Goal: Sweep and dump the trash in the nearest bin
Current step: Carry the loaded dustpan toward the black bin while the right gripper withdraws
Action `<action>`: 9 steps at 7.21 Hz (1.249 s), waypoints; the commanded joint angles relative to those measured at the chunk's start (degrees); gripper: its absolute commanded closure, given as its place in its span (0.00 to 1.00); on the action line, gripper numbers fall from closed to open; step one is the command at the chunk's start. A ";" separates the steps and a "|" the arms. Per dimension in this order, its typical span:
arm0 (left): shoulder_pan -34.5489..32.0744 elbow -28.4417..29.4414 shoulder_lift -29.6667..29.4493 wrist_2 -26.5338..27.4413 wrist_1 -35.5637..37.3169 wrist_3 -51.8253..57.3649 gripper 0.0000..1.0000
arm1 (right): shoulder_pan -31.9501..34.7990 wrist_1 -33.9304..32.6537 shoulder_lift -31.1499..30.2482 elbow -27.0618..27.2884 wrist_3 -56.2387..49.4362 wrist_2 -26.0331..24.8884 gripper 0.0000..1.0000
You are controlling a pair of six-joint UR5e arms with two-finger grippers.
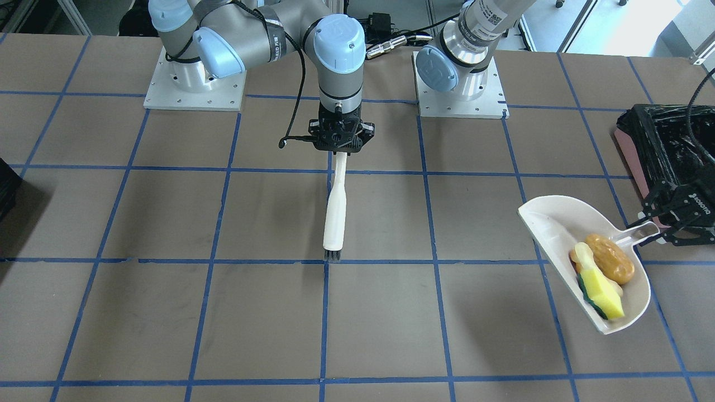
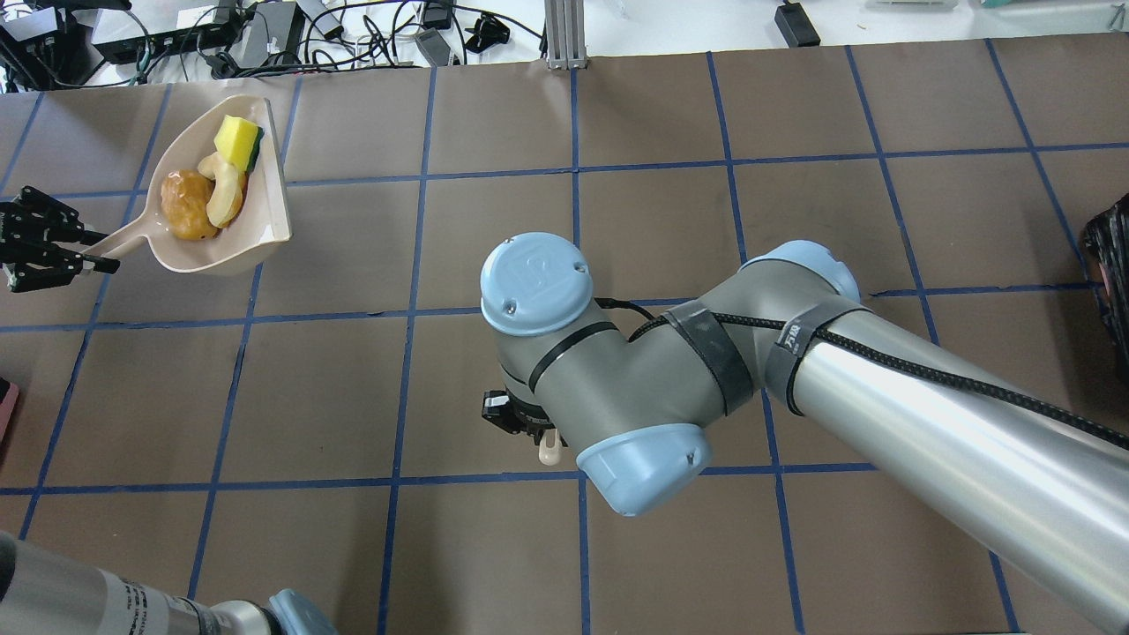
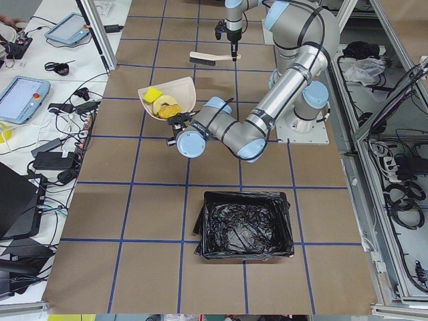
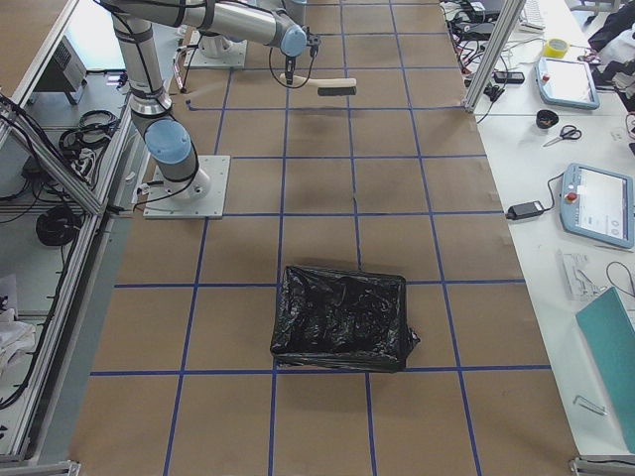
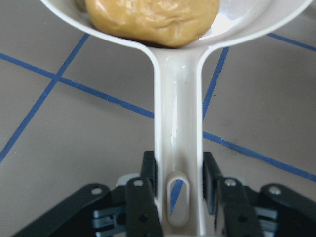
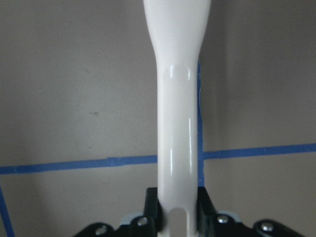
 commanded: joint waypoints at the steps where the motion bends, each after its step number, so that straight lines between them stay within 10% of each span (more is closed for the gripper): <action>1: 1.29 1.49 2.11 4.36 -0.95 -4.17 1.00 | 2.59 1.86 0.02 2.05 -0.27 -0.58 1.00; 5: 2.68 5.79 6.50 16.51 0.46 -5.60 1.00 | 2.68 4.41 -0.33 3.55 -2.99 -0.67 1.00; 9: 19.09 6.06 8.44 19.68 -0.15 -4.54 1.00 | 2.68 4.41 -2.87 6.53 -3.26 -0.58 1.00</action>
